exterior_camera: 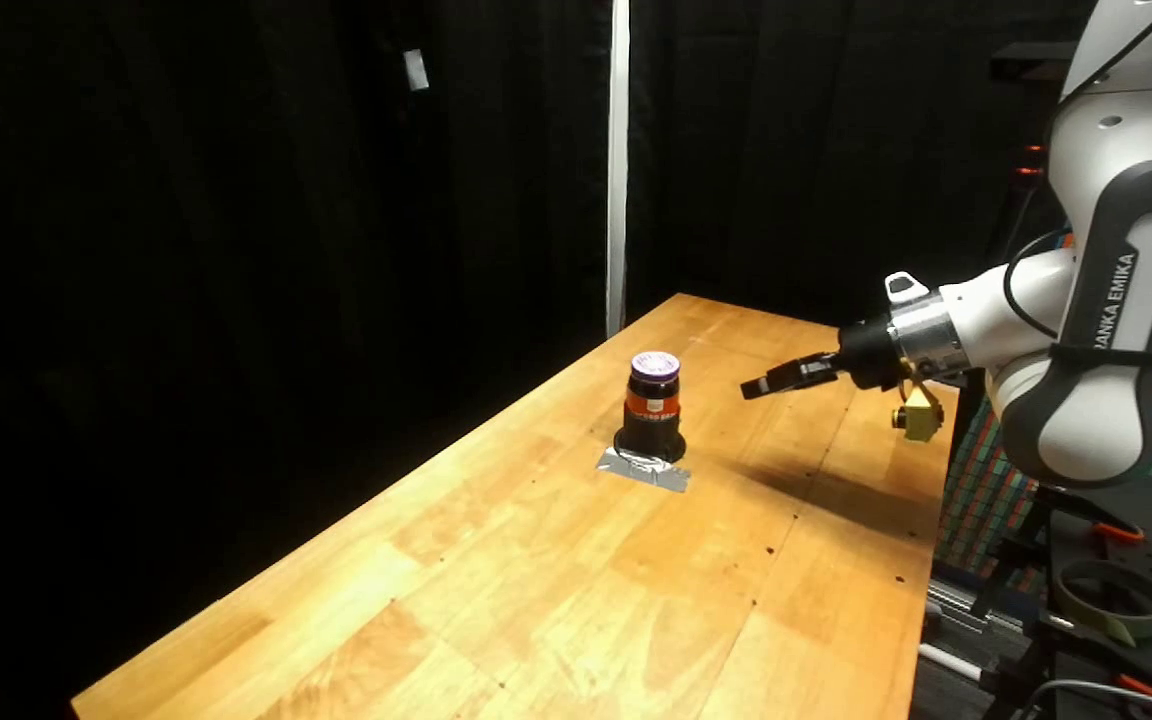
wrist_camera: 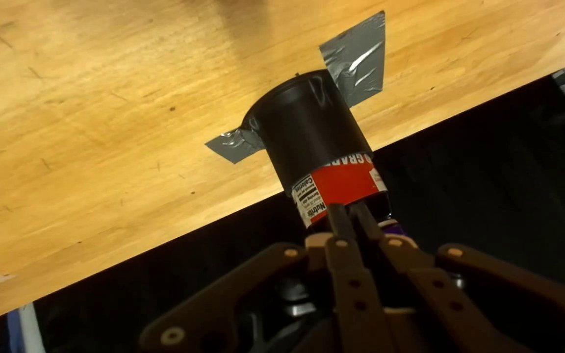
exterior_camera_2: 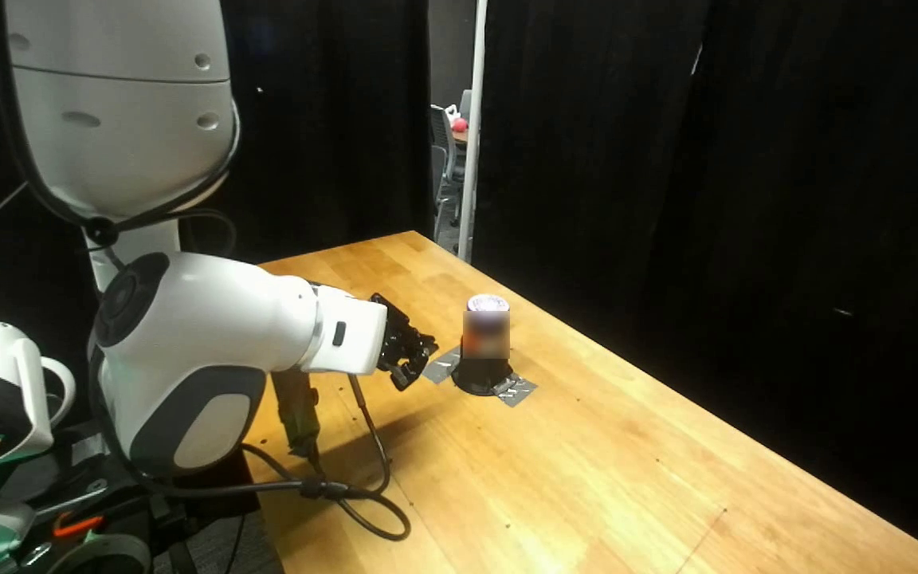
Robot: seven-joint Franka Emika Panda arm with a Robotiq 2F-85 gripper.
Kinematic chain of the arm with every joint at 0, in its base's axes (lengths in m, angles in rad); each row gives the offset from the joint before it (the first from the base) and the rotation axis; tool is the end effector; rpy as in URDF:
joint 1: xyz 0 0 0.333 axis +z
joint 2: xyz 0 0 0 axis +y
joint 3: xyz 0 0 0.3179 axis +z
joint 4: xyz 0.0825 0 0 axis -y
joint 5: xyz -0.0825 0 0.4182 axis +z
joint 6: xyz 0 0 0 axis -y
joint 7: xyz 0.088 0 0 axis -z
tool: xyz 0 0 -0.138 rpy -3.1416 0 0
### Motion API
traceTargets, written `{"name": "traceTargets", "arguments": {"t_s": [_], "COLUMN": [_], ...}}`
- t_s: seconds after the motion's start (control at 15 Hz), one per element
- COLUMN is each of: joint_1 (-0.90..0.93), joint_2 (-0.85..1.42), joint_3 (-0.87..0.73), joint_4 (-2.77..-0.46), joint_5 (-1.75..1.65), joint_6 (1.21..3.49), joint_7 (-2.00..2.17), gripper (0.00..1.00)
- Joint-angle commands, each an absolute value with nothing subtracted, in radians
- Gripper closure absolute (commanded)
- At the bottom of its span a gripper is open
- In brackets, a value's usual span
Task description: Put the elastic on the cup
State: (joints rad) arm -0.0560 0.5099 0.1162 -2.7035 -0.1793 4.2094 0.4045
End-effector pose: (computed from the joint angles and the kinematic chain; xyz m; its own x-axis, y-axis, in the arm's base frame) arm 0.4388 0.0596 0.1494 0.5759 -0.3253 0.7500 -0.0046 -0.9187 -0.3950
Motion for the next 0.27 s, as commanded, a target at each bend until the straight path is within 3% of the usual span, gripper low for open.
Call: {"name": "traceTargets", "arguments": {"t_s": [0.0,0.2], "joint_1": [-0.076,-0.083], "joint_2": [0.508,0.516], "joint_3": [0.134,0.136], "joint_4": [-2.708,-2.718], "joint_5": [-0.183,-0.189], "joint_6": [4.2,4.2], "joint_7": [0.401,0.403], "gripper": [0.84,0.65]}}
